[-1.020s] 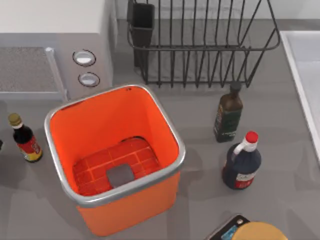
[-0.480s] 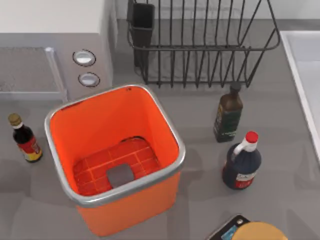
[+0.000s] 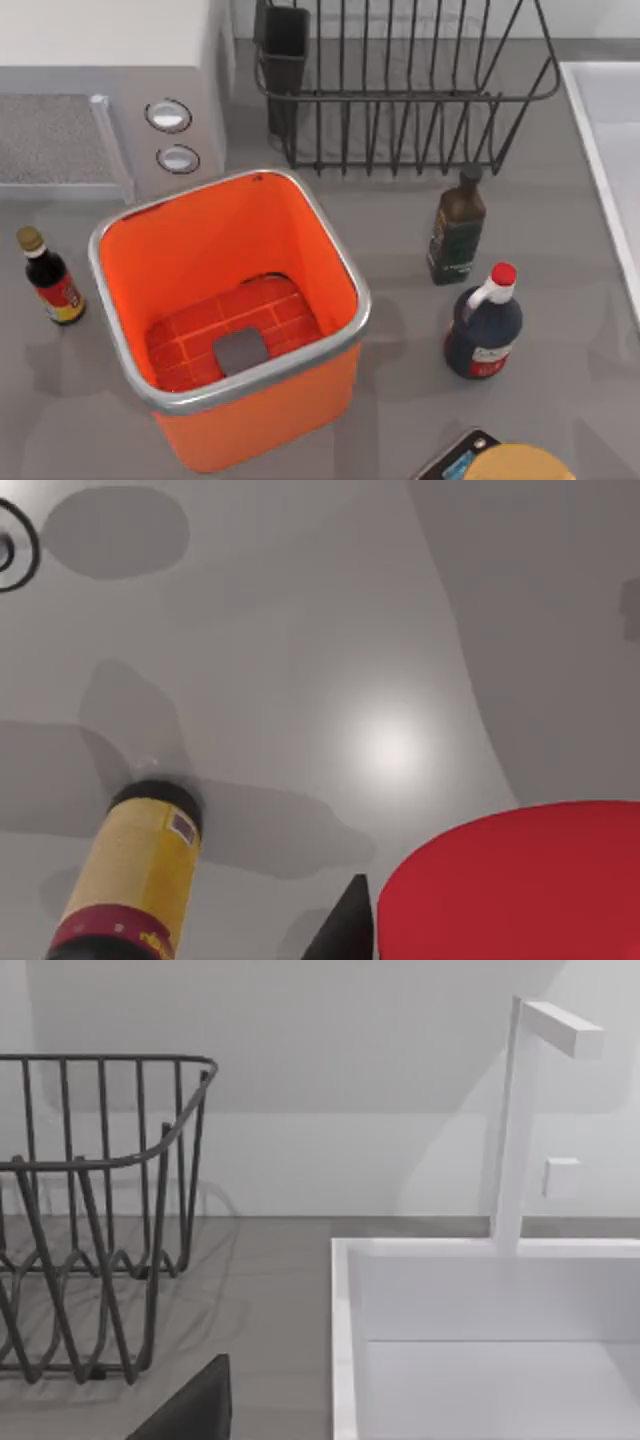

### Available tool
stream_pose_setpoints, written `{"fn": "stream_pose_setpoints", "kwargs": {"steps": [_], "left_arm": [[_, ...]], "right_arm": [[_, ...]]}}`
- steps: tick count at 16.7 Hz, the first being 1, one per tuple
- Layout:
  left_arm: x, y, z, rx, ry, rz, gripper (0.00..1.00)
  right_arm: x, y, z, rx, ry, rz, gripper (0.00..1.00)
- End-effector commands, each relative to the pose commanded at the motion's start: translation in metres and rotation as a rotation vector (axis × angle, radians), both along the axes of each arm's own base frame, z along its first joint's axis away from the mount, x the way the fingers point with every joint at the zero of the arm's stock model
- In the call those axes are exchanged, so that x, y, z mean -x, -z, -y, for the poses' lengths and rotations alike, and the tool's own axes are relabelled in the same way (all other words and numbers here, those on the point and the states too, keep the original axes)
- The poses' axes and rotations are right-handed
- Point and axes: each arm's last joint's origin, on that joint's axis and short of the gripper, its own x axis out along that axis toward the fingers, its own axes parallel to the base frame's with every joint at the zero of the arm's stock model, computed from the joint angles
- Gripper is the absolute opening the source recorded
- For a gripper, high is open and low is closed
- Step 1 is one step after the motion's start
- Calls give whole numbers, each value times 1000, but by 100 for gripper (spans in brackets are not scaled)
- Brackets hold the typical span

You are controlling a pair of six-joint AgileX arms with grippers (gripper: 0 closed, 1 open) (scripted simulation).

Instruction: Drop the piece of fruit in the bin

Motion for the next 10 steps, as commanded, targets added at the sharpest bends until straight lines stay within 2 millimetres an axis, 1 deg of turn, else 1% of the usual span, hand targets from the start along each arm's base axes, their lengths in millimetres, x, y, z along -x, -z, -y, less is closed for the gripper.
{"fn": "stream_pose_setpoints", "kwargs": {"steps": [3,8,10], "left_arm": [[-11,1,-12,5,-43,8,0],[-11,1,-11,4,-36,10,0],[-10,-2,-6,6,-53,28,0]], "right_arm": [[0,0,0,0,0,0,100],[0,0,0,0,0,0,100],[0,0,0,0,0,0,100]]}}
